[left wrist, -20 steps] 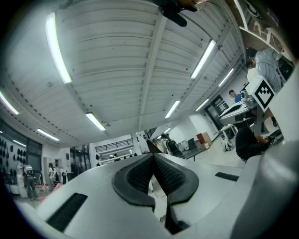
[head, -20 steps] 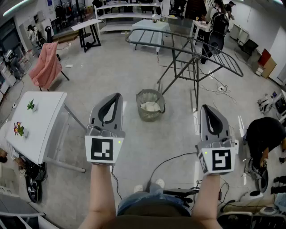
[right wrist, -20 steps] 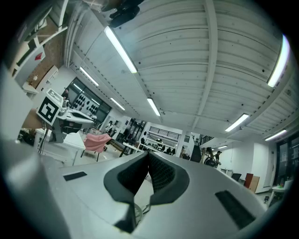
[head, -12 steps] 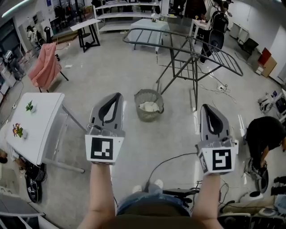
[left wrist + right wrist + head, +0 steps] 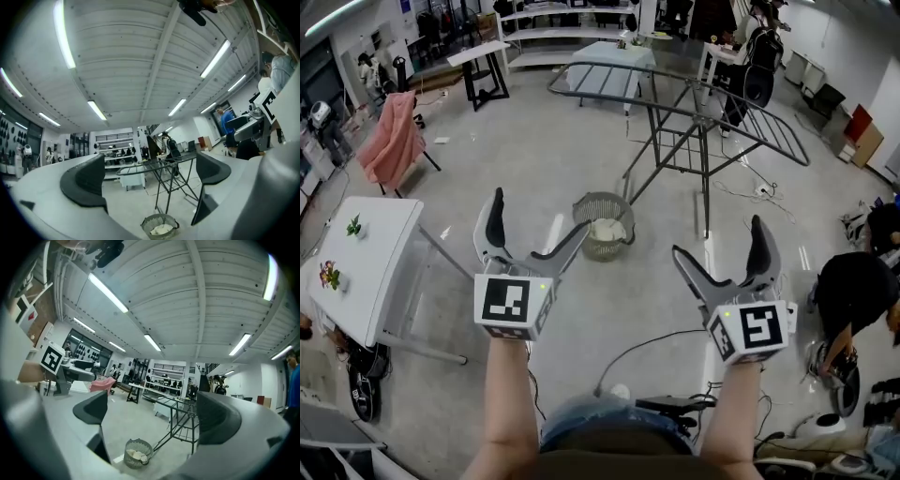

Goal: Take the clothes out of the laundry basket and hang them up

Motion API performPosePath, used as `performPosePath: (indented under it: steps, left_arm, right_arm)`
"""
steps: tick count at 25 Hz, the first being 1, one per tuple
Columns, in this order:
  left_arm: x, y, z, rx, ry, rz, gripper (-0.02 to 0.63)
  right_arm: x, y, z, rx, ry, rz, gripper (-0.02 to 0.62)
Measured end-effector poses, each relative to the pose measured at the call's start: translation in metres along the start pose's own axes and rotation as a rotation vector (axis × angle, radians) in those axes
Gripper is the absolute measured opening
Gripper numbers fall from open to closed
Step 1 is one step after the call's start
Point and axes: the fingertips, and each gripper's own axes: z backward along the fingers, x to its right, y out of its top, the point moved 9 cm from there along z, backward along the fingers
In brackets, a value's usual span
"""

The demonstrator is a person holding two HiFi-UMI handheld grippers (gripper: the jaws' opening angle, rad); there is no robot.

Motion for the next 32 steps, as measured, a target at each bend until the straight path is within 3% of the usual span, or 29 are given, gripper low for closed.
performPosePath:
  steps: [5,12,17,20,32]
  left_arm:
    - [0.014,-0.008,-0.017,-0.026,0.024,-0.033,0.571]
    - [0.013,-0.008,-0.048,-0.033,-0.012,-0.025,0.569]
    - [-0.001,-0.025,-0.086,-0.088,-0.012,-0.084,0.569]
    - [-0.016,-0.044,-0.117,-0.112,-0.003,-0.113,0.569]
    - [-0.112,-0.121,-0.299,-0.134,-0.033,-0.042,0.569]
  right_arm:
    - [0.03,-0.018,-0.003,-0.033,-0.001,-0.013,0.563]
    - [0.055,-0.032,-0.027,-0.013,-0.009,-0.027,0.558]
    - [0.064,-0.042,-0.061,0.002,-0.015,-0.008,0.555]
    - [0.072,-0.054,-0.091,-0.017,-0.026,0.014,0.552]
    - [0.102,-0.095,-0.288,-0.11,-0.01,0.051,0.527]
